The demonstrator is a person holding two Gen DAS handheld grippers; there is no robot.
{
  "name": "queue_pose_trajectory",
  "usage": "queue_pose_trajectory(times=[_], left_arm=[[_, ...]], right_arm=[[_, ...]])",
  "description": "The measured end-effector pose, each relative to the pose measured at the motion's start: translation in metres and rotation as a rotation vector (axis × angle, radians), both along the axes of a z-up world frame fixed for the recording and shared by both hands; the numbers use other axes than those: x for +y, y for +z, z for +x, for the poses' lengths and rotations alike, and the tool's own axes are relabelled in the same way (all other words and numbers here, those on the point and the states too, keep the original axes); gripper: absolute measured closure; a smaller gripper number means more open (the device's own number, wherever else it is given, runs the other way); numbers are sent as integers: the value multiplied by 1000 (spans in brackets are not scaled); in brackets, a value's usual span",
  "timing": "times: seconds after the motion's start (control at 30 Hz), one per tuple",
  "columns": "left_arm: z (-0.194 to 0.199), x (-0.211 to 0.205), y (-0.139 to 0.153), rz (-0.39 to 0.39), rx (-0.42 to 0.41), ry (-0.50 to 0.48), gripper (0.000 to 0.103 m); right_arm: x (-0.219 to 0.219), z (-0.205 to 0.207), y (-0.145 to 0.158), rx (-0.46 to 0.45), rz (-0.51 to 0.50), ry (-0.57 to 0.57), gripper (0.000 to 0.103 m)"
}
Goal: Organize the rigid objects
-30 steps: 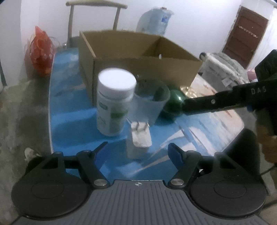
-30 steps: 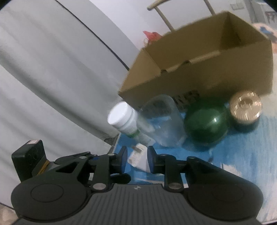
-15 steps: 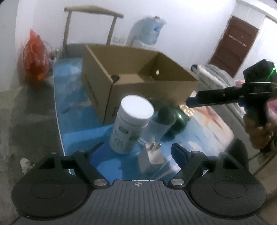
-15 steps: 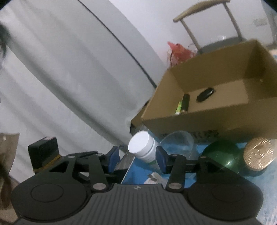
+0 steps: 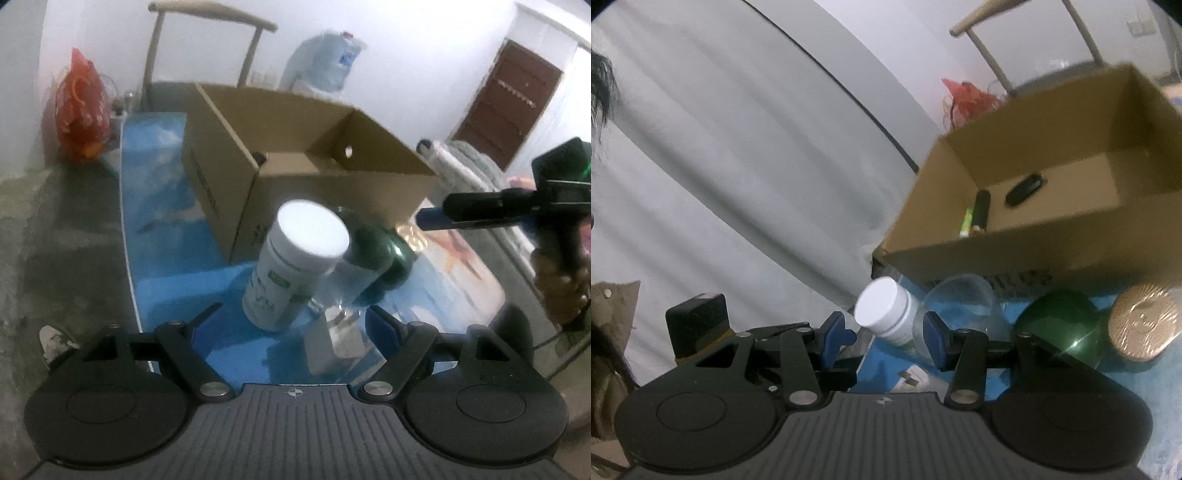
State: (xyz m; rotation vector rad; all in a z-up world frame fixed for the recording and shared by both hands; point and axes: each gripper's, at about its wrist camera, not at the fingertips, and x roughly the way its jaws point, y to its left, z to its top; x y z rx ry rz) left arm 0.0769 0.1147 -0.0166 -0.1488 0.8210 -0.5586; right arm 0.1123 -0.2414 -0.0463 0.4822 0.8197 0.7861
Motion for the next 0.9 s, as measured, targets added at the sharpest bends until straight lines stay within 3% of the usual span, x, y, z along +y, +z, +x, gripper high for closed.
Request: queue_pose_trajectory(times=[0.23,0.53,0.77,0.9], left_arm=[[-9,5,24,-14,-99,47,21],[-6,-7,66,42,-207,111,21],[13,-27,87,68,-236,125,21],[26,-37,91,84,-240,127,21]], right_arm=[[-4,-16,18,-44,47,-70,53],[-21,-38,25,-69,92,-140,53],[-41,-33,51,-136,94,-168,53],[-48,-18,70,-193,46,-167,53]])
